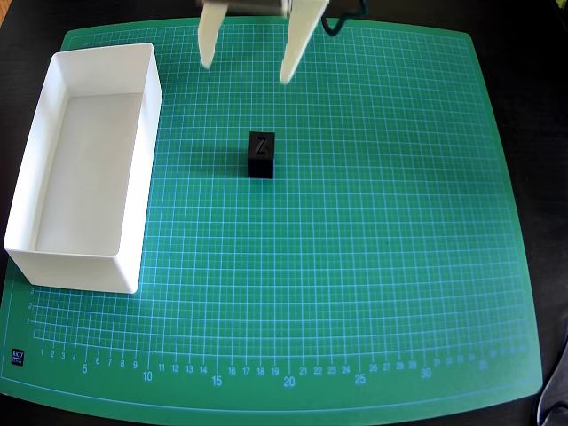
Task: Grab the black cube and put it in the white bin
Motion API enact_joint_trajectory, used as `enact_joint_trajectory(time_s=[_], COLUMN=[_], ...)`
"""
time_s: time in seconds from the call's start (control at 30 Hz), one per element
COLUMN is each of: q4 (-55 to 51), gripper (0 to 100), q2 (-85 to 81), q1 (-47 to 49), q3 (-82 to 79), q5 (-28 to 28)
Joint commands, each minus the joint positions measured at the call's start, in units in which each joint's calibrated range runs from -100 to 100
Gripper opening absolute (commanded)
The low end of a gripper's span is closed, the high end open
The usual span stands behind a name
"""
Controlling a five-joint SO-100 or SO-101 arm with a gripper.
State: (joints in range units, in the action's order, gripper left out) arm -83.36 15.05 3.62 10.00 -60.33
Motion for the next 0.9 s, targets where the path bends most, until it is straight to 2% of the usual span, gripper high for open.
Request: enact_joint_trajectory(time_s=[0.0,0.4,0.87], q4=[2.4,9.0,9.1], gripper=[29,29,29], q2=[3.3,10.4,14.7], q1=[1.2,1.9,0.7], q3=[2.5,2.5,2.6], q5=[-0.2,-0.1,-0.1])
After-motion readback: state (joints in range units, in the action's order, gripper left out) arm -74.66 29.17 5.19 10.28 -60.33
